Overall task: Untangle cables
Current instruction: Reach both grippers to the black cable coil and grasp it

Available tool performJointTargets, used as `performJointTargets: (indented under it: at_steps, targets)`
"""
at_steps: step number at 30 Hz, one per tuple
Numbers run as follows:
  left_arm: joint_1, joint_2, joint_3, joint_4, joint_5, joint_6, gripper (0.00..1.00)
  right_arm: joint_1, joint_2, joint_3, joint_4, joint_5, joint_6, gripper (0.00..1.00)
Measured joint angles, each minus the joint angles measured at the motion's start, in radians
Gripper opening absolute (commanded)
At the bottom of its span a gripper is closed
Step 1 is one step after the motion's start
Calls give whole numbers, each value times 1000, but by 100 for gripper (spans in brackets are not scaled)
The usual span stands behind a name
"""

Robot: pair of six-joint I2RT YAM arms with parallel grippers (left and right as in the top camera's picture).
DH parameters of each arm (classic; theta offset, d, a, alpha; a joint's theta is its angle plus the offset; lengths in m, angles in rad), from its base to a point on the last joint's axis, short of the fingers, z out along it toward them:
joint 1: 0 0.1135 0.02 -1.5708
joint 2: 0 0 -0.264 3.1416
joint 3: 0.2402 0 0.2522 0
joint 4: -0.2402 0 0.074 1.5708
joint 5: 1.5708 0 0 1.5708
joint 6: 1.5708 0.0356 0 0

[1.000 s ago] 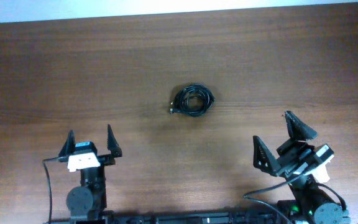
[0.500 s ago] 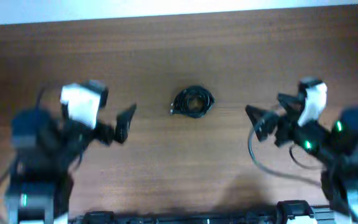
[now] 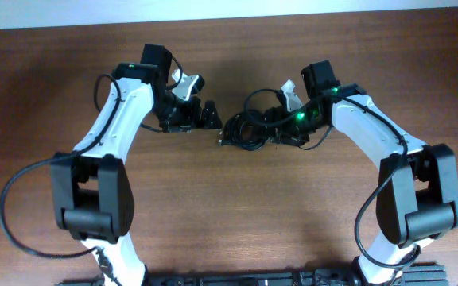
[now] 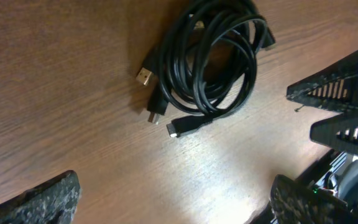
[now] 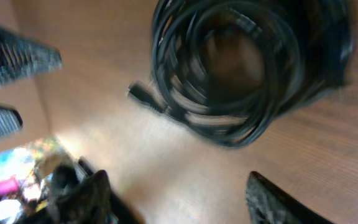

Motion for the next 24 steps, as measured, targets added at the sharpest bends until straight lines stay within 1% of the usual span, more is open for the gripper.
performJointTargets:
  at_steps: [1,3,5,6,8,11,12,14,15,17,23,24]
  targets:
    - [0,20,0,14,2,-7,98,0,0,1,14,45,29,57]
    - [0,71,0,60,3,-48,99,0,1,1,9,238,146,51]
    - [-9,79,0,92,3,-78,99,9,1,1,8,315,190,51]
    - [-21,79,0,111,3,-82,99,40,2,0,7,398,254,51]
    - [-60,79,0,121,-3,-90,98,89,3,-2,31,464,307,49]
    - [-113,79,0,109,-76,-90,99,176,3,-2,42,604,393,43]
    - [-116,79,0,108,-92,-90,98,176,4,-2,42,623,408,43]
    - [-115,79,0,108,-122,-111,98,178,28,-2,48,642,418,37]
    - [-115,79,0,108,-149,-134,98,181,53,-2,55,641,426,36]
    - [-115,79,0,107,-193,-157,98,188,85,-2,102,619,438,25]
    - [-80,79,0,108,-221,-192,99,190,97,-2,131,557,444,24]
    - [-80,79,0,107,-222,-198,99,191,100,-2,132,557,444,14]
